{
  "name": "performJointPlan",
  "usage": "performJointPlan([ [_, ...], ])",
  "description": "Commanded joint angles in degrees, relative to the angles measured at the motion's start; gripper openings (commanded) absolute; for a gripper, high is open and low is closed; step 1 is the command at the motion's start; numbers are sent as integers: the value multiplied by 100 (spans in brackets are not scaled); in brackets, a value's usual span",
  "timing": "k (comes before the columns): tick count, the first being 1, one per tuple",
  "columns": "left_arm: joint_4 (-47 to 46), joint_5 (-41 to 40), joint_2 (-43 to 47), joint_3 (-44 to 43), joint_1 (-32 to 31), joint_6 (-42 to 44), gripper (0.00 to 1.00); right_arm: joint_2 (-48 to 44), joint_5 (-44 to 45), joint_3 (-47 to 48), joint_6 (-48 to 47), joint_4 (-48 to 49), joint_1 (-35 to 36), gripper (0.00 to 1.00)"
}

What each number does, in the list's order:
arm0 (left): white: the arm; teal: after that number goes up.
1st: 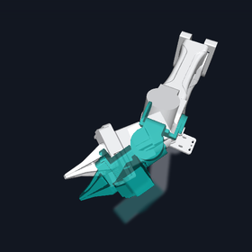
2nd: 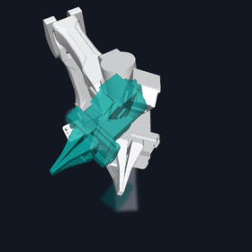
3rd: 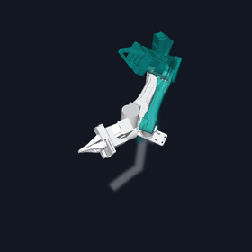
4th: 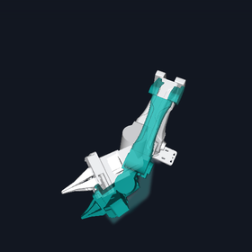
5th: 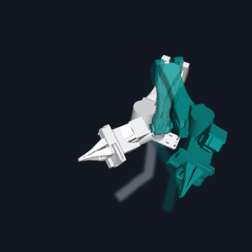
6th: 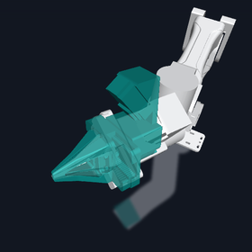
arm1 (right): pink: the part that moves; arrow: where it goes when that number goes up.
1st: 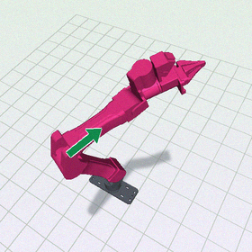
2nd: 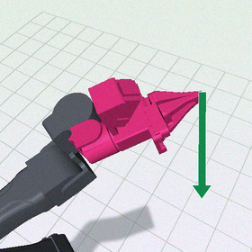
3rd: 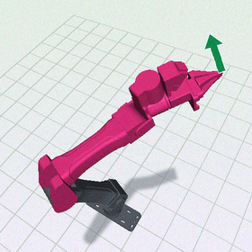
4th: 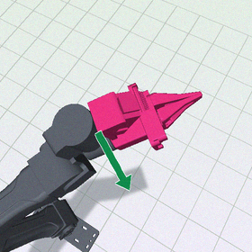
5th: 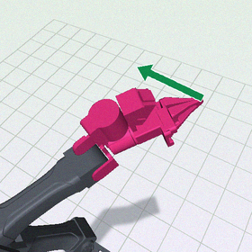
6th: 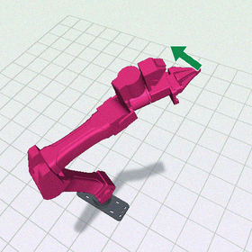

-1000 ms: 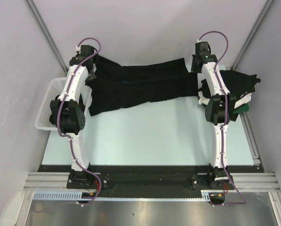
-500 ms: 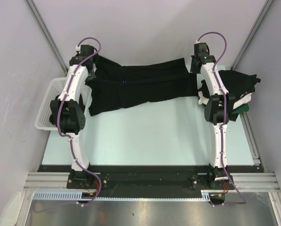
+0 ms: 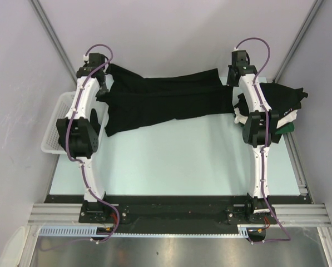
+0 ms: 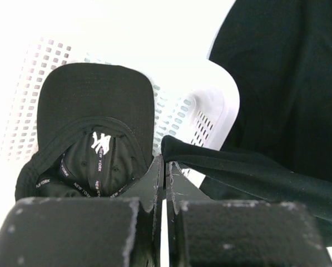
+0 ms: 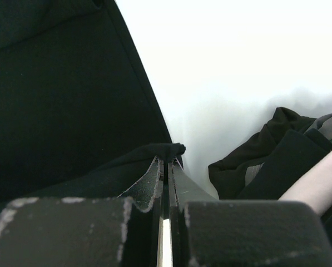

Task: Fold and stack the t-shirts
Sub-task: Fold the flattened tshirt in 1/3 of the way

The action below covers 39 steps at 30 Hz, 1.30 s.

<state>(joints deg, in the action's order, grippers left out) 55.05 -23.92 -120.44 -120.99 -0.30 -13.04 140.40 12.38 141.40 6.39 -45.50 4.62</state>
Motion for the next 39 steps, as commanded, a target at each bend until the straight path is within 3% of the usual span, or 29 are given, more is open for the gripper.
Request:
performJointPlan([
  [1, -29, -201, 223, -127, 170, 65, 0, -30, 195, 54, -59, 181, -146, 0],
  [9, -73, -69, 205, -171, 109, 38, 1, 23, 89, 72, -33, 216, -93, 0],
  [14, -56, -51, 162, -197, 82, 21, 8, 67, -113, 63, -68, 243, -58, 1],
  [16, -56, -34, 153, -206, 82, 20, 9, 84, -210, 54, -77, 269, -49, 10],
  [29, -91, 37, 161, -153, -208, -23, 29, 190, -263, 80, -138, 348, 109, 35],
  [32, -99, -16, 161, -171, -243, -23, 32, 163, -236, 107, -165, 375, 127, 36],
  [34, -91, -95, 153, -197, -243, -15, 39, 111, -184, 116, -173, 375, 135, 37],
  [39, -73, -165, 170, -258, -243, -15, 43, -3, -219, 72, -165, 357, 179, 37],
])
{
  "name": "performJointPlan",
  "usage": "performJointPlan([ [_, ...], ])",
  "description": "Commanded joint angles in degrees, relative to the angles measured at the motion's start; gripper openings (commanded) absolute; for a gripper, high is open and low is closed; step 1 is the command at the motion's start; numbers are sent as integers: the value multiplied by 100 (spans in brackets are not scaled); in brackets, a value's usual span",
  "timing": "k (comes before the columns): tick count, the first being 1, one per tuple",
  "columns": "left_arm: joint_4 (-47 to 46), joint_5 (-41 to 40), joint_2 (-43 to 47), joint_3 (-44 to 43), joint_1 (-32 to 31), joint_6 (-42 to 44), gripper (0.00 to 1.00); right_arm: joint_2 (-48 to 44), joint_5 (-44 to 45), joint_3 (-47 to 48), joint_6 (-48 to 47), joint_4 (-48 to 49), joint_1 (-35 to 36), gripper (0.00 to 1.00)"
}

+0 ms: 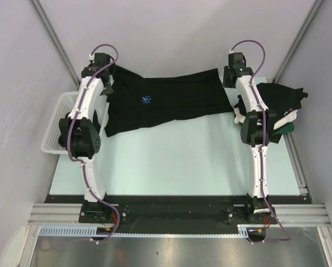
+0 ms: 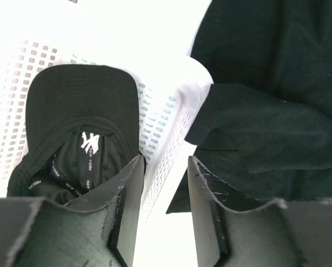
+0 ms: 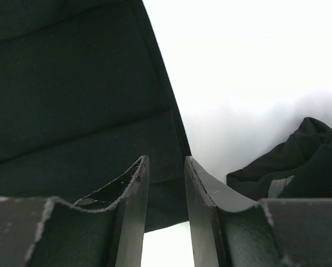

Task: Fold and stack the t-shirts
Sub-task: Fold the flattened tshirt in 1/3 of the way

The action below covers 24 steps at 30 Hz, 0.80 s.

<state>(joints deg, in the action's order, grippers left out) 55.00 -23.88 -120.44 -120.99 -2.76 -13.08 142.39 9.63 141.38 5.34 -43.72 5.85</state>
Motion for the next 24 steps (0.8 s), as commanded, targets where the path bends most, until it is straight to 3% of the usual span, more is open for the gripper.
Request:
performJointPlan([
  [1, -69, -161, 188, -267, -5, -19, 45, -237, 65, 56, -68, 171, 92, 37],
  [10, -95, -407, 276, -390, 4, 51, 55, -238, 136, -5, -86, 119, 171, 37],
  [16, -95, -91, 320, -364, 13, 25, 56, -299, 22, 3, 1, 101, 241, 37],
  [24, -253, 269, 715, 496, -198, -63, 56, -422, 48, -322, 19, 303, 522, 38],
])
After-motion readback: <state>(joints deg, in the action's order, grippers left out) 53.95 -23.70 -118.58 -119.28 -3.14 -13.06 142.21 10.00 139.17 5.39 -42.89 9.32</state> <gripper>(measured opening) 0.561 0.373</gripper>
